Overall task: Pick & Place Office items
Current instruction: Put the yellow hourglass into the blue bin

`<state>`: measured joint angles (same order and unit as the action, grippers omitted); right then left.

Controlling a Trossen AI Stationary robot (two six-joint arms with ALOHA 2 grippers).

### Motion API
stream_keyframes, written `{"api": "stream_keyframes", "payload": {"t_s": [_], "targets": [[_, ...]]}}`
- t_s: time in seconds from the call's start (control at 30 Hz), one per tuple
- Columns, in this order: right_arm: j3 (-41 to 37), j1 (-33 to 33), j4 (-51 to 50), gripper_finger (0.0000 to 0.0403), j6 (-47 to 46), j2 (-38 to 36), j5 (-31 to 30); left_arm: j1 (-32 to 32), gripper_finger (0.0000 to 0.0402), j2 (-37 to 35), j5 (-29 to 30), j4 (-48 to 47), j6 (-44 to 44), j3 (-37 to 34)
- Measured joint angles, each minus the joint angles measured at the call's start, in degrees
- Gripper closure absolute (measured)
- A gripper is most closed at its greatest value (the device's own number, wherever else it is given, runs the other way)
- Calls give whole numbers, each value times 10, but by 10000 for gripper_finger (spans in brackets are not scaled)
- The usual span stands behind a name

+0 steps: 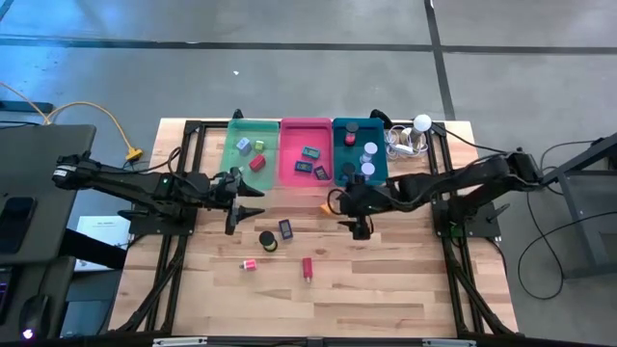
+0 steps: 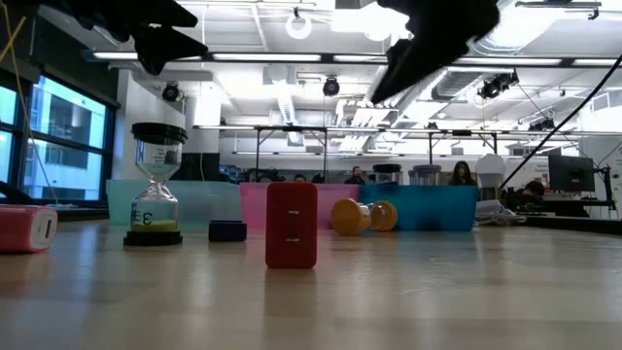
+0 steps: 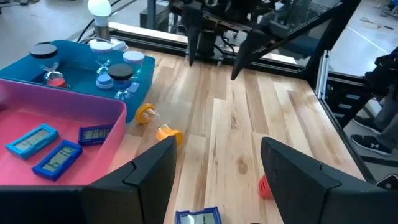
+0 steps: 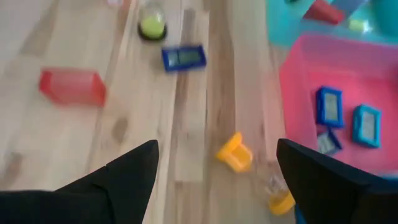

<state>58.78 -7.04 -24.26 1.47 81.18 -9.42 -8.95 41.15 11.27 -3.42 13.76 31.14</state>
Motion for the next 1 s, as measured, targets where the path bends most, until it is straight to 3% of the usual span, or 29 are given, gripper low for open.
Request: {"api": "stream_keyframes", "payload": {"t_s": [0.17, 0.4, 0.8, 1.0], "targets": [[-1, 32, -26, 86, 9, 15, 21, 0, 175, 0, 0, 0, -17, 0], [1, 44, 21, 86, 107, 85, 24, 0, 175, 0, 0, 0, 3, 0], [0, 29, 49, 104, 139, 185, -16, 0, 175, 62, 0, 6, 23, 0], [0, 29, 70, 104, 186, 205, -94, -1, 175, 107, -1, 26, 24, 0]]}}
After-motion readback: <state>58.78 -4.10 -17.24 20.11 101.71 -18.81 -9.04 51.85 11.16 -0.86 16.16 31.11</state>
